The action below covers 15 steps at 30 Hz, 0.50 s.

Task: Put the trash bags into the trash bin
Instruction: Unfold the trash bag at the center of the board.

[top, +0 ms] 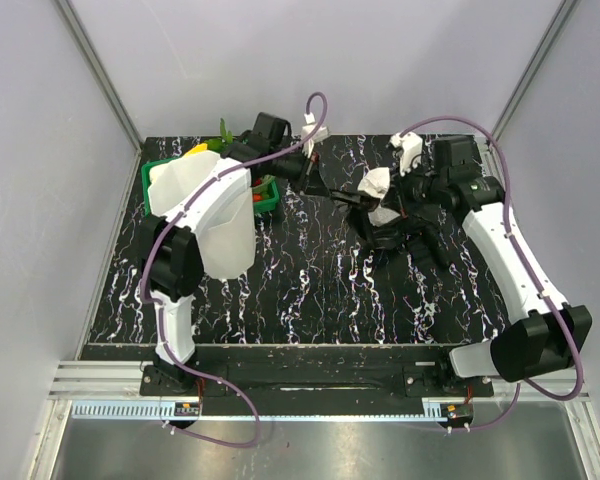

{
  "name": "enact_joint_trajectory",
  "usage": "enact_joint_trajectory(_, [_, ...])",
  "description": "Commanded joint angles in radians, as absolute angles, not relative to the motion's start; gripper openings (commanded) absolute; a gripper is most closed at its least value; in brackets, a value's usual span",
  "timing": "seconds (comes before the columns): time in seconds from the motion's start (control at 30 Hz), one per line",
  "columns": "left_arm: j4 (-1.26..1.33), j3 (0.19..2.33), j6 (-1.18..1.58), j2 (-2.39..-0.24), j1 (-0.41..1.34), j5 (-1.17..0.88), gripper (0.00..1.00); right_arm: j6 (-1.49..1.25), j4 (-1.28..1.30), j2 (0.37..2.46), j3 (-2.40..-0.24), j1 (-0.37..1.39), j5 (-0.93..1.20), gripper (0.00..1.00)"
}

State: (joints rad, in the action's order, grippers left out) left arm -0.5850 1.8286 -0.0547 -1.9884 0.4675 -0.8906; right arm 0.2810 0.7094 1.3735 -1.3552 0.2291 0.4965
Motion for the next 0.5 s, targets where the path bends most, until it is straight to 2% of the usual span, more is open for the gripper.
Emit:
enact_joint_trajectory(0.0, [-0.643,1.986,-0.092,-1.901,0.446,-0.844,0.00,0.291,0.762,1.364,-1.495,0.221,0.460,0.00])
enact_joint_trajectory(0.2, [-0.781,2.216,-0.135,-1.919,0.446,-0.769,0.00,0.299,0.885,1.457,-1.721,0.221,0.336,0.00])
enact_joint_trajectory(0.33, [-0.785,2.231,-0.118,-1.910,0.448,-0.788,0.00,0.278,0.875,1.470,-1.723,0.222,0.409,0.00])
enact_joint_trajectory(0.37, [-0.775,2.215,-0.103,-1.910,0.448,-0.804,0.00,0.258,0.844,1.462,-1.695,0.222,0.449,0.04])
enact_joint_trajectory(0.47, [-0.732,2.163,-0.072,-1.895,0.457,-0.831,0.00,0.213,0.766,1.445,-1.637,0.236,0.547,0.22])
